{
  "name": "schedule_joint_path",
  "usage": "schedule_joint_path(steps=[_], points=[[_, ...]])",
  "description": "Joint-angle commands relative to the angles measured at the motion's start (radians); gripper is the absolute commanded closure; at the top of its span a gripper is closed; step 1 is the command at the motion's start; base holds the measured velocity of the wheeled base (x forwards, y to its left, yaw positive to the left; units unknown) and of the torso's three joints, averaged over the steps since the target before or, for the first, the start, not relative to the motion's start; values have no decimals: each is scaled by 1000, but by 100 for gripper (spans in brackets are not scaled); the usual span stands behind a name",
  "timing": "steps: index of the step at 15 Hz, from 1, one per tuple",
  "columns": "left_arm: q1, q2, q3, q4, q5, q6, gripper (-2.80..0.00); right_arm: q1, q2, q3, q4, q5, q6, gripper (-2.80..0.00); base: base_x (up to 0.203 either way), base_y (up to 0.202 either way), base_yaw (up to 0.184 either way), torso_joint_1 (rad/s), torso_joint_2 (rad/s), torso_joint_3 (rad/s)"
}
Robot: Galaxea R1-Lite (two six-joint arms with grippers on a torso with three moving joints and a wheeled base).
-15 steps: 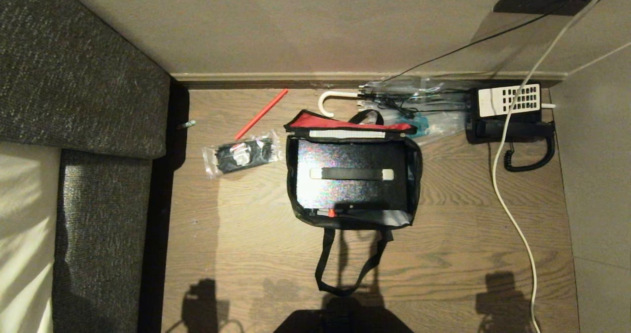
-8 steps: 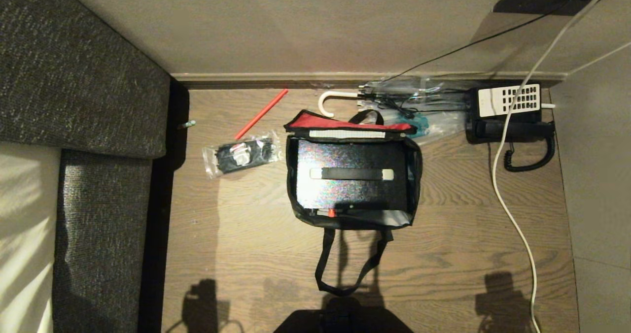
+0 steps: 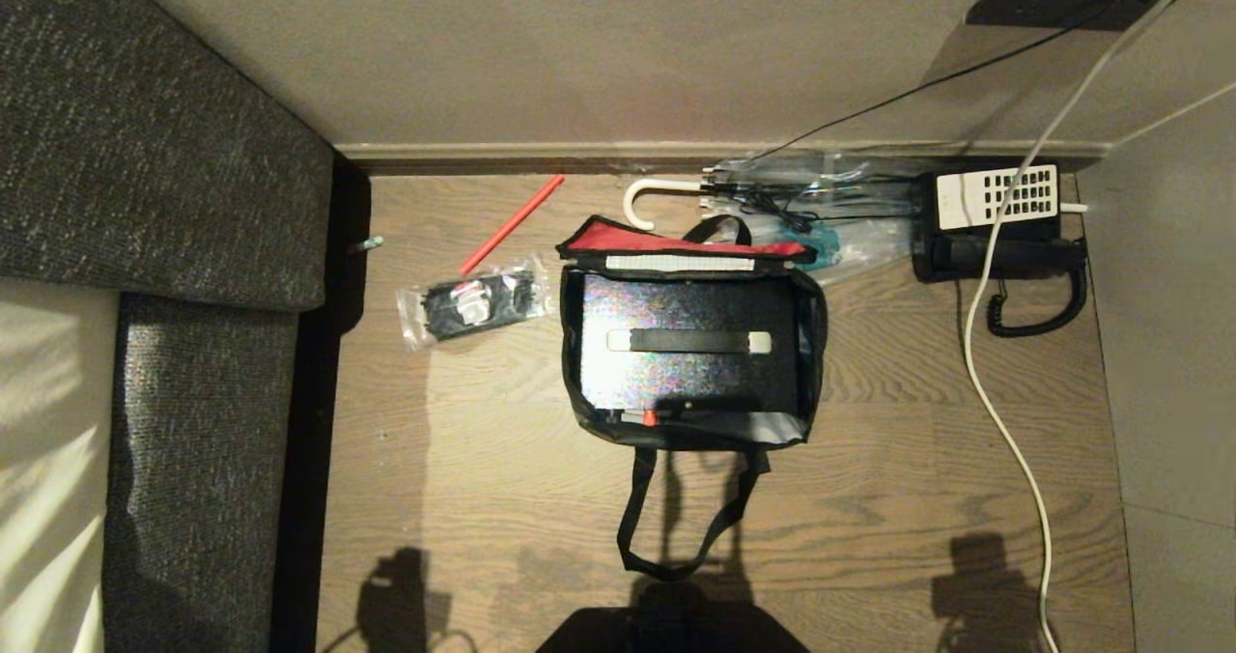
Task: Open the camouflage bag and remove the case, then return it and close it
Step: Close the top of the storage box
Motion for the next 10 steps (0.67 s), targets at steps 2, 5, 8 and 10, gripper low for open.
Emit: schedule_joint_path(steps=[2,5,8,10], points=[[0,1,2,-1,7,-16,0,0,1,-3,13,-2,-1,0,0,0,0,0,0,0],[0,1,2,0,8,-21,0,0,1,-2,9,0,-1,0,0,0,0,0,0,0],[0,1,2,3,11,-40,0,0,1,0,3,0,-1,0,0,0,0,1,3,52],[0,1,2,3,12,-42,0,0,1,-3,10,0,-1,0,0,0,0,2,4,172]])
